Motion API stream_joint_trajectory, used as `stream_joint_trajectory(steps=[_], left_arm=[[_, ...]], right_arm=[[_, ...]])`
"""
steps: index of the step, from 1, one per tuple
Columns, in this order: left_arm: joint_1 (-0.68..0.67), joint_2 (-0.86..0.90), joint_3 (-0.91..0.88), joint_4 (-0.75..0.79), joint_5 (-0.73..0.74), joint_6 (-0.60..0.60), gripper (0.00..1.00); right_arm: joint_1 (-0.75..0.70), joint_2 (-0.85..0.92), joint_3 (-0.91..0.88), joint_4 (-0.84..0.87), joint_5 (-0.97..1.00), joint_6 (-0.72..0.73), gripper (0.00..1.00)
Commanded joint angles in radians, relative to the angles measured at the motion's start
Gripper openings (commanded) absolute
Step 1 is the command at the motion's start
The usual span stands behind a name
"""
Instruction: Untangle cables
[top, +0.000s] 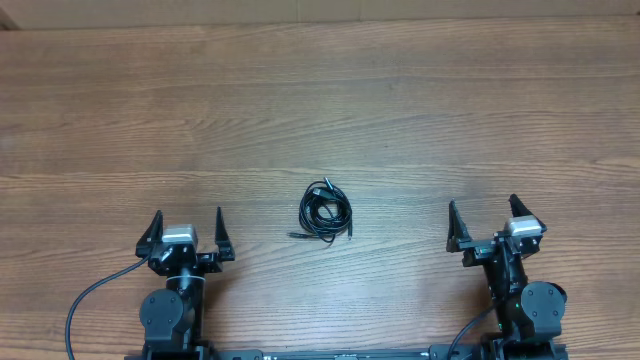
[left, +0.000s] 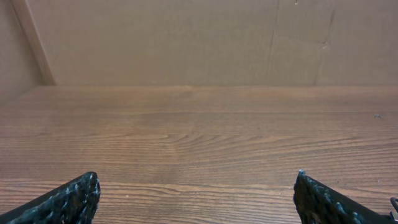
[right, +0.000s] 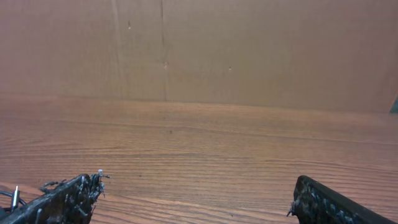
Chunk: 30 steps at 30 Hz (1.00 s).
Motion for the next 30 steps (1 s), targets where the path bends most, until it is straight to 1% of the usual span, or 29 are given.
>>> stream_joint_trajectory(steps=[1, 8, 10, 12, 13, 15, 19, 20, 22, 27, 30], left_arm=[[-0.006, -0.011, -0.003, 0.0, 0.008, 0.015, 0.99], [-0.006, -0.011, -0.003, 0.001, 0.002, 0.015, 0.99], [-0.006, -0.011, -0.003, -0.001, 0.048, -0.032, 1.0], [-0.007, -0.011, -0.003, 0.003, 0.155, -0.148, 1.0], [-0.006, -0.011, -0.003, 0.011, 0.231, -0.256, 1.0], [-0.006, -0.011, -0.003, 0.021, 0.321, -0.435, 1.0], [-0.006, -0.011, -0.003, 0.028, 0.335, -0.66, 1.0], [-0.006, -0.011, -0.003, 0.043, 0.334, -0.692, 1.0], [-0.006, -0.011, -0.002, 0.114, 0.365, -0.702, 1.0], [-0.006, -0.011, 0.005, 0.338, 0.427, -0.647, 0.99], [-0.006, -0.011, 0.044, 0.383, 0.427, -0.607, 1.0]], right_arm=[[-0.001, -0.01, -0.01, 0.007, 0.013, -0.001, 1.0], [-0.001, -0.01, -0.01, 0.007, 0.013, -0.001, 1.0], [-0.001, -0.01, -0.01, 0.007, 0.013, -0.001, 1.0], [-0.001, -0.01, -0.01, 0.007, 0.013, -0.001, 1.0], [-0.001, -0.01, -0.01, 0.007, 0.013, -0.001, 1.0], [-0.001, -0.01, -0.01, 0.007, 0.013, -0.001, 1.0], [-0.001, -0.01, -0.01, 0.007, 0.013, -0.001, 1.0], [-0.001, -0.01, -0.01, 0.007, 0.013, -0.001, 1.0], [-0.001, -0.01, -0.01, 0.007, 0.013, -0.001, 1.0], [-0.001, -0.01, -0.01, 0.007, 0.013, -0.001, 1.0], [-0.001, -0.01, -0.01, 0.007, 0.013, -0.001, 1.0]])
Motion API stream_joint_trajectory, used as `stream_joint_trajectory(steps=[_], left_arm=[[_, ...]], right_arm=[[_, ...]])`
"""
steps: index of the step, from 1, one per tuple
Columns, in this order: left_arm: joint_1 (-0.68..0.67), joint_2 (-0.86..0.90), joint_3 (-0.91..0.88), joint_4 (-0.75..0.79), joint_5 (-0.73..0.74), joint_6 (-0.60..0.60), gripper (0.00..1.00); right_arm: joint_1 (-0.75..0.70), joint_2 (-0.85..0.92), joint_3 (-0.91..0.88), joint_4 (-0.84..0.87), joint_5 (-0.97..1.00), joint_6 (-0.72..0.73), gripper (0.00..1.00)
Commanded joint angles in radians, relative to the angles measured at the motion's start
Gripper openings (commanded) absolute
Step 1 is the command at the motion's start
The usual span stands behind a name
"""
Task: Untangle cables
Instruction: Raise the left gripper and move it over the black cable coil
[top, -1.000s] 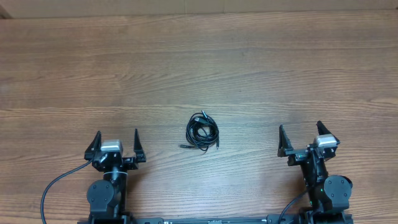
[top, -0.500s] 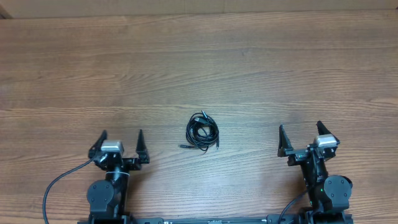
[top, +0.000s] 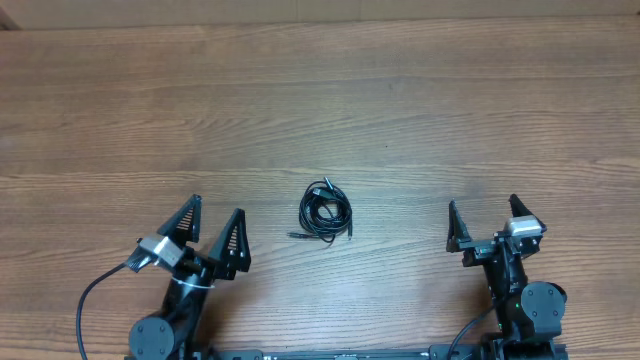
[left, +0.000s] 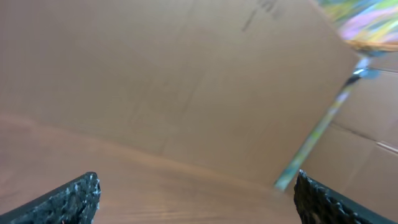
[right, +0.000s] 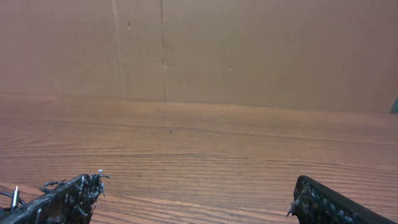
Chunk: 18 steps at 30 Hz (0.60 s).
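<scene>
A small tangled coil of black cable (top: 326, 213) lies on the wooden table (top: 320, 100), near the middle toward the front. My left gripper (top: 213, 222) is open, turned toward the upper right, to the left of the coil and apart from it. My right gripper (top: 483, 219) is open at the front right, with nothing between its fingers (right: 59, 199). A bit of the cable (right: 12, 196) shows at the left edge of the right wrist view. The left wrist view is blurred and shows no cable between its fingertips (left: 74, 196).
Cardboard walls (right: 199, 50) stand behind the table. In the left wrist view a metal rod (left: 323, 121) and something colourful show against the cardboard at the upper right. A black lead (top: 95, 290) runs from the left arm.
My left arm has swung and turned to the right, toward the cable coil, and its camera now looks up at the cardboard. The right arm and the cable have not moved.
</scene>
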Motion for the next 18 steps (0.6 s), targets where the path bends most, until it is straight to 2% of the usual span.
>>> stream_joint_trajectory(steps=[1, 4, 7, 8, 18], left_arm=[[-0.006, -0.009, 0.065, 0.008, 0.043, 0.044, 1.0], [-0.007, -0.008, 0.171, -0.094, 0.041, 0.178, 1.0], [-0.007, 0.002, 0.308, -0.269, 0.012, 0.294, 1.0], [-0.007, 0.026, 0.411, -0.4, -0.016, 0.33, 1.0], [-0.007, 0.312, 0.873, -0.958, -0.04, 0.338, 1.0]], right_arm=[[-0.001, -0.01, -0.01, 0.007, 0.013, -0.001, 1.0], [-0.001, -0.01, -0.01, 0.007, 0.013, -0.001, 1.0], [-0.001, -0.01, -0.01, 0.007, 0.013, -0.001, 1.0], [-0.001, -0.01, -0.01, 0.007, 0.013, -0.001, 1.0], [-0.001, -0.01, -0.01, 0.007, 0.013, -0.001, 1.0]])
